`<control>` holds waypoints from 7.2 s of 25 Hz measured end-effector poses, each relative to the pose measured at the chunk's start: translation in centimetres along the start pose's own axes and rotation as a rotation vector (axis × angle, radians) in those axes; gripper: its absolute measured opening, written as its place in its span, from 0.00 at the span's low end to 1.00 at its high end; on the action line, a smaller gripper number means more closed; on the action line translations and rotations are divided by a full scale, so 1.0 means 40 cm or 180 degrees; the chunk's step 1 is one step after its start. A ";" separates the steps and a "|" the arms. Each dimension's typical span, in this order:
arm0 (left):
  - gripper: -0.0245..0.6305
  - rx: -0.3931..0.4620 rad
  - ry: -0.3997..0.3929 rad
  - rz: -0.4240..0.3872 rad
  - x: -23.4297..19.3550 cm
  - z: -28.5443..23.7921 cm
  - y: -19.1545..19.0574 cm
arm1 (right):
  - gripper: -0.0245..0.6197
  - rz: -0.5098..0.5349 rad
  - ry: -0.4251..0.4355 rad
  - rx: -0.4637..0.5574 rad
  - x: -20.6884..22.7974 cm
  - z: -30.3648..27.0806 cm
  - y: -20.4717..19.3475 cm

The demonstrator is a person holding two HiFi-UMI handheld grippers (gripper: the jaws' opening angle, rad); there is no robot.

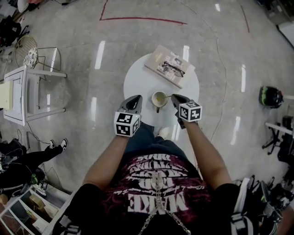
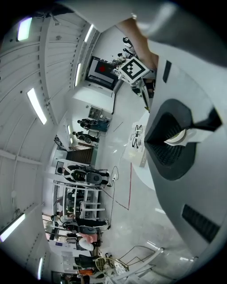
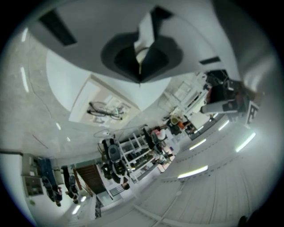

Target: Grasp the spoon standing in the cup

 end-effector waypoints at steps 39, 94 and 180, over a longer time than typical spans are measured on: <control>0.07 0.1437 -0.0148 -0.0234 0.257 0.247 0.350 | 0.09 0.1069 0.0431 0.1670 -0.323 0.563 0.338; 0.07 0.0860 -0.0179 -0.0049 0.119 0.095 0.230 | 0.09 0.0774 0.0236 0.1377 -0.258 0.399 0.306; 0.07 0.1756 -0.0029 -0.0429 0.324 0.277 0.310 | 0.09 0.1565 0.0158 0.2204 -0.319 0.662 0.302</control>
Point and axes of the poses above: the fingertips, and each gripper's own axes: z backward along the fingers, x to its right, y out of its top, the point moved 5 cm from there along z, backward along the fingers, and after that the axes turned 10 degrees about x, right-handed, at the moved point
